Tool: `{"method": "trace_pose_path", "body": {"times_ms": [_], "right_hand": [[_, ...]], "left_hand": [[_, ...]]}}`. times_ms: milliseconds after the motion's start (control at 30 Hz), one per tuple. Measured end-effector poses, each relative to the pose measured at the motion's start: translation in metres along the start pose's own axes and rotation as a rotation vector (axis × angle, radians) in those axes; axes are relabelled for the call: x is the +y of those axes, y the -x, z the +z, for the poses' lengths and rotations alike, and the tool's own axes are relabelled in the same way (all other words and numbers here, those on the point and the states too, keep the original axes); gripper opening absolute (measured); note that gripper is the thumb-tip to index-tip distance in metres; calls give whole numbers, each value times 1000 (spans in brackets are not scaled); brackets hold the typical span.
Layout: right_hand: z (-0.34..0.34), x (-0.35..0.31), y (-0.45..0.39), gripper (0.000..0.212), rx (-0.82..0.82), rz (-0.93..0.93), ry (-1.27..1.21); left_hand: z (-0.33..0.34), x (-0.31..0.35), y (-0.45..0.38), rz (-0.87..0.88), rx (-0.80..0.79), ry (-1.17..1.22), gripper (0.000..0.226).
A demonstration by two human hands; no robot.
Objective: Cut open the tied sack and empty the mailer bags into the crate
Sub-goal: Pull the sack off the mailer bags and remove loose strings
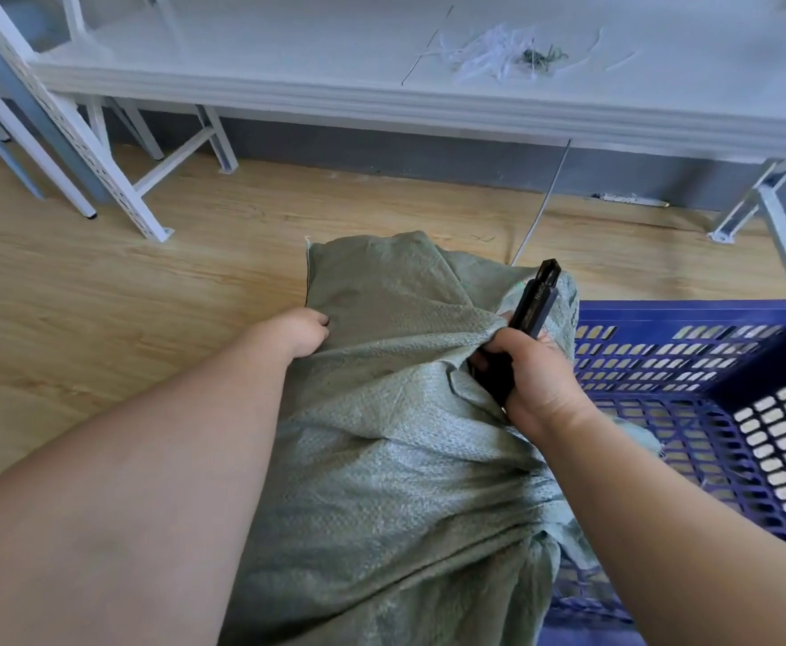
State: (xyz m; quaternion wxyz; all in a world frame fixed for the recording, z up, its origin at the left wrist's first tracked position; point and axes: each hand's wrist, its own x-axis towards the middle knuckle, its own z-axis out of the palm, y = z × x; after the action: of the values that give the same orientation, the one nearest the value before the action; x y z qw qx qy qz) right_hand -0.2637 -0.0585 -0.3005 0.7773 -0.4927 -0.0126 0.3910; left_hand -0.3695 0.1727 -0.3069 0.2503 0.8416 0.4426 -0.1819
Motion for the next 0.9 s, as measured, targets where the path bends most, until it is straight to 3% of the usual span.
{"method": "trace_pose_path", "body": {"times_ms": [167, 367, 533, 800, 900], "right_hand": [[1, 0, 0, 28, 19, 0, 3], [0, 0, 1, 26, 36, 4, 18], [-1, 4, -4, 26, 43, -20, 61], [5, 10, -12, 31, 143, -2, 342], [13, 0, -2, 24, 209, 2, 472]], "left_hand": [[-1, -8, -6, 28, -20, -61, 48], [12, -17, -5, 71, 250, -63, 14], [16, -23, -13, 59, 348, -63, 22], [-3, -35, -15, -72, 521, 201, 16], [-15, -32, 7, -141, 634, 317, 16]]}}
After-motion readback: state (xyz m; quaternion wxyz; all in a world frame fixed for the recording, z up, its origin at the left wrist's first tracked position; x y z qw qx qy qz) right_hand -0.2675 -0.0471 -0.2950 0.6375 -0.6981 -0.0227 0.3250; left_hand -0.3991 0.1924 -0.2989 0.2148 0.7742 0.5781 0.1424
